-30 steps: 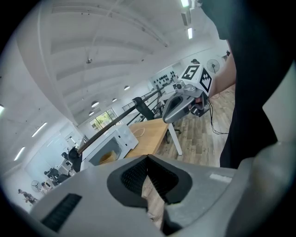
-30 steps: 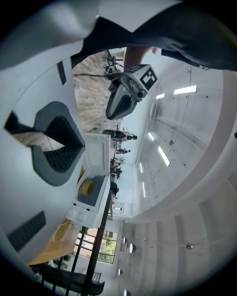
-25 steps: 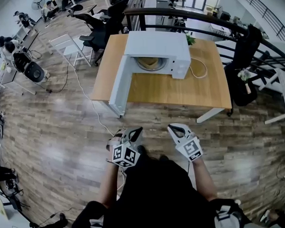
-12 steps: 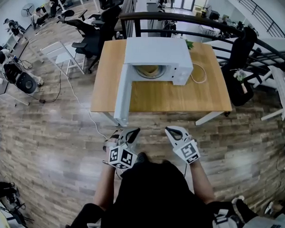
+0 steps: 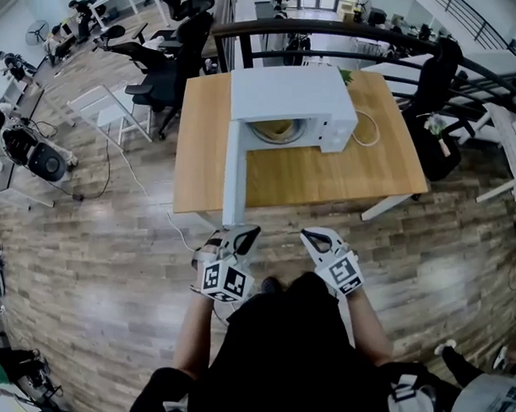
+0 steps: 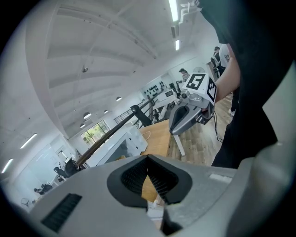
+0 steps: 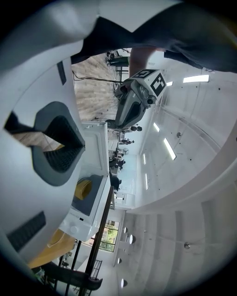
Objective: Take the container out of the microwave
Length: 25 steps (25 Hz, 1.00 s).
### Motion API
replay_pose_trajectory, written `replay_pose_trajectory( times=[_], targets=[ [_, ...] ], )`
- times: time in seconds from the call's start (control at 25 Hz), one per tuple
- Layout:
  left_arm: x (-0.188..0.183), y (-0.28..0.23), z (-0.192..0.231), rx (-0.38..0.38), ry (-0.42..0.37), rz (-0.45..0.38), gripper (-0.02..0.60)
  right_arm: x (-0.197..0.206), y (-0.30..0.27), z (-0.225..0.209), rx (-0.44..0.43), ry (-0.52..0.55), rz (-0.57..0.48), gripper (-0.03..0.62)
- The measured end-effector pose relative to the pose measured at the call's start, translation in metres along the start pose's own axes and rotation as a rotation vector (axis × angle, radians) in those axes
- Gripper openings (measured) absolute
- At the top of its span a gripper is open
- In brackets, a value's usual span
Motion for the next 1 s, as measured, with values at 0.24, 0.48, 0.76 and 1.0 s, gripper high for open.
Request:
replay_pose_trajectory(
  times=[0.24,0.48,0.76,1.0],
  targets=[
    [0.006,-0.004,0.022,-0.012,0.022,-0.002,0.002,-0.008,-0.018,-0.016,-0.006,0.002,0.024,-0.002],
    [0.013,-0.022,0.054,-0.029,0.048,0.017,0.002,-0.022,-0.051,-0.045,-0.043,0.038,0.022,-0.002],
    [0.002,-0.063,0.098,-0.048,0.083,0.046,0.002,-0.036,-0.088,-0.106,-0.095,0.053,0.011,-0.002],
    [-0.005,-0.095,0.126,-0.060,0.104,0.063,0.002,-0.036,-0.112,-0.150,-0.119,0.050,0.010,-0.002]
  ],
)
Point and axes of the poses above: the fingertips, and each gripper's own axes: y backward along the fingers, z to its left, x out of its underside, the point moved 6 cm from there along y, backward along the fingers, and after that the axes turned 4 degrees about z, right-handed, at the moved point
